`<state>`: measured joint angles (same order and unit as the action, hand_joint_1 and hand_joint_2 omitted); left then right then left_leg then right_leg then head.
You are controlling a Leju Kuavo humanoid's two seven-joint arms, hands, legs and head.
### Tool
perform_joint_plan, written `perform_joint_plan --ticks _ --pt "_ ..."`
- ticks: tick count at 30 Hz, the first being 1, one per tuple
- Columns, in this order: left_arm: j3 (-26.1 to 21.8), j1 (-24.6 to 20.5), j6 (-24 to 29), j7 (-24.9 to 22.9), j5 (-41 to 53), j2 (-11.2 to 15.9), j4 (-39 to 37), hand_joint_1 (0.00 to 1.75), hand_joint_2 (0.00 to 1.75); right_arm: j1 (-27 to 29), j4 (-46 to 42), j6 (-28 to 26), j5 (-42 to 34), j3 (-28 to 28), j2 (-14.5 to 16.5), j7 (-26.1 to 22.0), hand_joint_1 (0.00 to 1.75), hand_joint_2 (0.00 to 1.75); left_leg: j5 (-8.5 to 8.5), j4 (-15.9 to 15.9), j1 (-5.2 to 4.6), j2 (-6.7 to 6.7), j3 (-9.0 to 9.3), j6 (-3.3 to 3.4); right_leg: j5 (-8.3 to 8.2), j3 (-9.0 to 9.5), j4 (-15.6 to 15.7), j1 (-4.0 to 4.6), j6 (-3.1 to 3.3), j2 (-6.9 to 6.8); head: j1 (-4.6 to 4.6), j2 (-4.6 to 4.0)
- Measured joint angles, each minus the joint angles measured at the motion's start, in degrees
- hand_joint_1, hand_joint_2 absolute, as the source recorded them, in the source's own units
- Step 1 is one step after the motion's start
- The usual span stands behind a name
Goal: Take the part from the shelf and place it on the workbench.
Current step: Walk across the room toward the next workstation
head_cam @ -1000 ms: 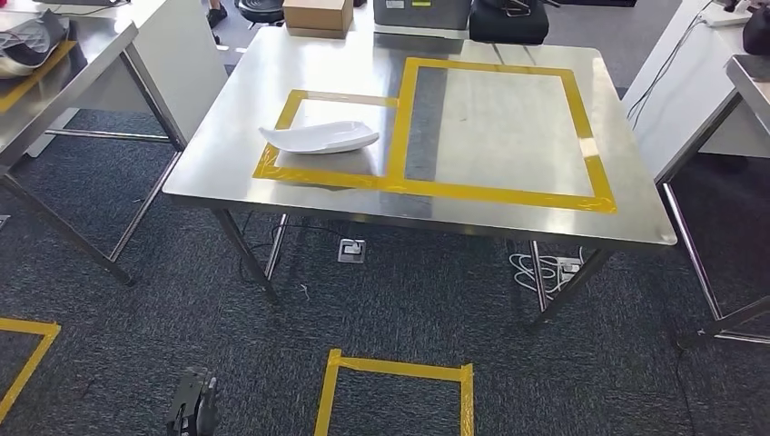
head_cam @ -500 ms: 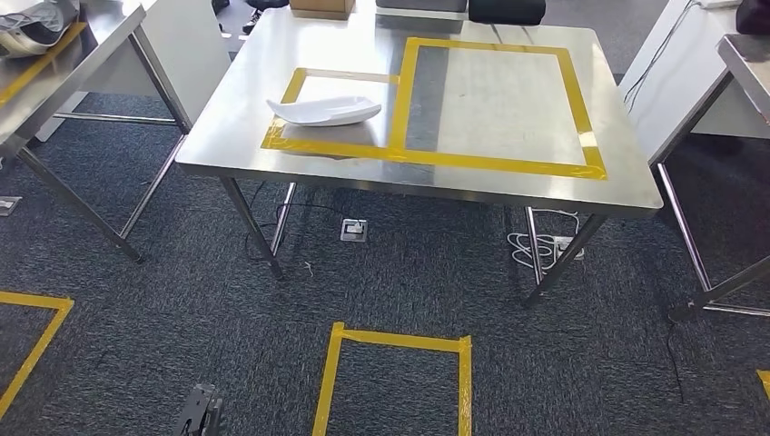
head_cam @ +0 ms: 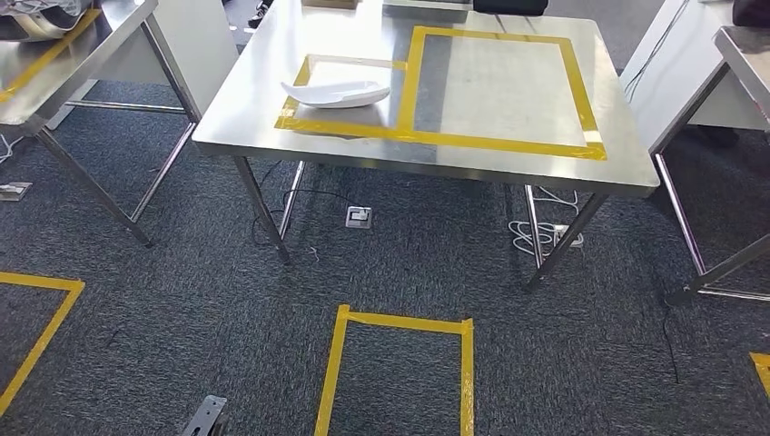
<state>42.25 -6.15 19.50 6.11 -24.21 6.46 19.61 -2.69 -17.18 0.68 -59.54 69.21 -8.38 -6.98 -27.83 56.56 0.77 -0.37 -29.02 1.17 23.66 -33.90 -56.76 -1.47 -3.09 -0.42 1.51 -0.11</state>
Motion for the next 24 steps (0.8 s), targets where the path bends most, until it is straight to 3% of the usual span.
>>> perform_joint_plan --ticks 1,3,5,6,7,9,11,13,15,16,17,18,19,20,21,22,23,24 --pt "0.2 -0.34 0.08 -0.11 0.1 -0.1 0.0 0.0 0.0 -0.08 0.0 0.13 -0.01 0.03 -0.08 0.07 0.0 0.0 0.57 -0.26 0.01 0.14 -0.44 0.76 1.0 -0.59 -0.98 -0.03 0.12 0.04 -0.08 0.0" --pt "0.51 -0.8 0.1 -0.17 0.18 -0.33 0.0 0.0 0.0 -0.18 0.0 0.23 -0.02 0.08 -0.18 0.11 0.0 0.0 1.82 -0.48 -0.11 0.38 -1.74 1.91 5.46 -2.73 -6.64 -0.03 0.95 0.1 -0.24 0.0" --pt "0.67 -0.91 0.1 -0.19 0.19 -0.49 0.0 0.0 0.0 -0.23 0.0 0.28 -0.02 0.14 -0.26 0.11 0.0 0.0 3.03 -0.41 -0.49 0.5 -3.33 2.29 9.51 -4.63 -14.39 0.03 1.27 0.13 -0.3 0.0" --pt "0.7 -0.91 0.1 -0.19 0.19 -0.55 0.0 0.0 0.0 -0.24 0.0 0.28 -0.02 0.16 -0.32 0.11 0.0 0.0 3.63 -0.37 -0.66 0.55 -4.1 2.34 9.97 -4.61 -16.6 0.05 0.98 0.14 -0.28 0.0" --pt "0.71 -0.91 0.1 -0.19 0.2 -0.58 0.0 0.0 0.0 -0.26 0.0 0.28 -0.02 0.19 -0.38 0.11 0.0 0.0 4.25 -0.33 -0.82 0.58 -4.89 2.34 9.31 -3.61 -16.81 0.08 0.5 0.14 -0.29 0.0" --pt "0.74 -0.91 0.08 -0.19 0.22 -0.65 0.0 0.0 0.0 -0.39 0.0 0.31 -0.03 0.22 -0.48 0.11 0.0 0.0 5.46 -0.28 -1.05 0.58 -6.31 2.2 6.76 0.95 -11.71 0.2 -0.16 0.14 -0.29 0.0" --pt "0.85 -0.95 0.05 -0.34 0.46 -0.83 0.0 0.0 0.0 -0.76 0.0 0.39 -0.09 0.23 -0.67 0.14 0.0 0.0 6.72 -0.25 -1.27 0.6 -7.34 1.79 6.51 7.05 -2.7 0.59 0.59 0.12 -0.22 0.0" --pt "1.09 -1.05 0.01 -0.85 0.8 -0.98 -0.02 0.0 0.0 -1.05 0.01 0.51 -0.15 0.23 -0.81 0.25 0.0 0.0 8.05 -0.45 -1.21 0.67 -7.8 1.14 7.19 9.61 2.25 1.07 1.58 0.17 -0.19 0.01" --pt "1.33 -1.04 -0.21 -1.57 1.07 -1.03 -0.18 0.0 0.0 -1.15 0.03 0.73 -0.16 0.23 -0.81 0.66 0.0 0.0 8.73 -0.64 -1.01 0.57 -8.2 0.39 6.23 8.61 2.52 1.04 2.34 0.16 -0.26 0.01" --pt "1.46 -0.97 -0.37 -1.89 1.19 -1.09 -0.3 0.0 0.0 -1.25 0.04 0.88 -0.17 0.24 -0.82 0.91 0.0 0.0 7.57 0.09 -0.87 0.47 -8.67 0.0 5.57 8.04 2.62 0.89 2.92 0.09 -0.25 0.01" --pt "1.57 -0.9 -0.52 -2.16 1.31 -1.14 -0.44 0.0 0.0 -1.34 0.06 0.98 -0.17 0.25 -0.81 1.16 0.0 0.0 5.36 1.67 -0.71 0.38 -9.24 -0.35 4.81 7.38 2.73 0.68 3.46 0.01 -0.15 0.0" --pt "1.69 -0.87 -0.7 -2.33 1.41 -1.18 -0.58 0.0 0.0 -1.46 0.08 1.07 -0.16 0.25 -0.79 1.31 0.0 0.0 2.03 4.59 -0.45 0.33 -9.98 -0.7 4.02 6.64 2.75 0.56 3.81 -0.07 -0.1 0.0" --pt "1.8 -0.84 -0.84 -2.46 1.44 -1.2 -0.69 0.0 0.0 -1.54 0.11 1.09 -0.15 0.25 -0.8 1.42 0.0 0.0 -1.24 8.31 -0.26 0.33 -10.64 -1.05 3.29 5.83 2.7 0.58 4.03 -0.08 -0.01 0.0" --pt "1.91 -0.84 -0.97 -2.52 1.46 -1.22 -0.8 0.0 0.0 -1.61 0.16 1.1 -0.12 0.25 -0.8 1.46 0.0 0.0 -3.4 12.1 -0.09 0.33 -11.08 -1.38 2.56 5.0 2.57 0.59 4.02 -0.1 0.04 0.0" --pt "2.0 -0.85 -1.07 -2.54 1.48 -1.26 -0.91 0.0 0.0 -1.69 0.23 1.12 -0.08 0.25 -0.79 1.5 0.0 0.0 -4.13 15.21 0.09 0.34 -11.08 -1.67 1.82 4.01 2.34 0.6 3.92 -0.12 0.03 0.0" --pt "2.08 -0.87 -1.09 -2.53 1.48 -1.3 -0.98 0.0 0.0 -1.76 0.31 1.12 -0.03 0.25 -0.8 1.51 0.0 0.0 -3.32 16.53 0.25 0.34 -10.3 -1.84 1.15 2.96 2.0 0.6 3.76 -0.13 0.05 0.0" --pt "2.12 -0.9 -1.08 -2.49 1.48 -1.35 -1.03 0.0 0.0 -1.83 0.4 1.13 0.01 0.25 -0.8 1.52 0.0 0.0 -1.72 15.94 0.4 0.34 -8.6 -1.9 0.56 1.86 1.59 0.58 3.57 -0.14 0.05 0.0" --pt "2.13 -0.98 -1.07 -2.43 1.48 -1.39 -1.07 0.0 0.0 -1.89 0.49 1.13 0.03 0.25 -0.81 1.56 0.0 0.0 -0.27 13.37 0.51 0.33 -5.96 -1.85 0.04 0.84 1.13 0.57 3.33 -0.12 0.06 0.0"
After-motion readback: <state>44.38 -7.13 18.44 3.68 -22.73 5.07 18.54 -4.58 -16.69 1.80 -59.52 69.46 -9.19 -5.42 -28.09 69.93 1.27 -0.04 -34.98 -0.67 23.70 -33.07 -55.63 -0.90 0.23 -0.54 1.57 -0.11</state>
